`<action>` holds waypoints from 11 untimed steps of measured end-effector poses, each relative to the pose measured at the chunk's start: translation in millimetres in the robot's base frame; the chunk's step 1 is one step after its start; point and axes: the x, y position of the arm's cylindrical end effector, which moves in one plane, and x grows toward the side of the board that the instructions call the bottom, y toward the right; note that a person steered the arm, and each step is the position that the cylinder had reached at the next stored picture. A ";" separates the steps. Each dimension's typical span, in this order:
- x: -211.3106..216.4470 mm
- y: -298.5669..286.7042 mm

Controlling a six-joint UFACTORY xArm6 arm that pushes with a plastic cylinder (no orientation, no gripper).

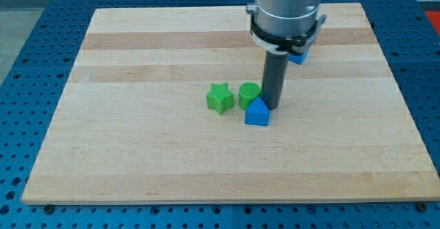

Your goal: Move your arm left to the red star

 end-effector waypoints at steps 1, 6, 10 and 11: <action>-14.3 -17.6; -134.2 -23.5; -243.7 -33.7; -267.1 -41.5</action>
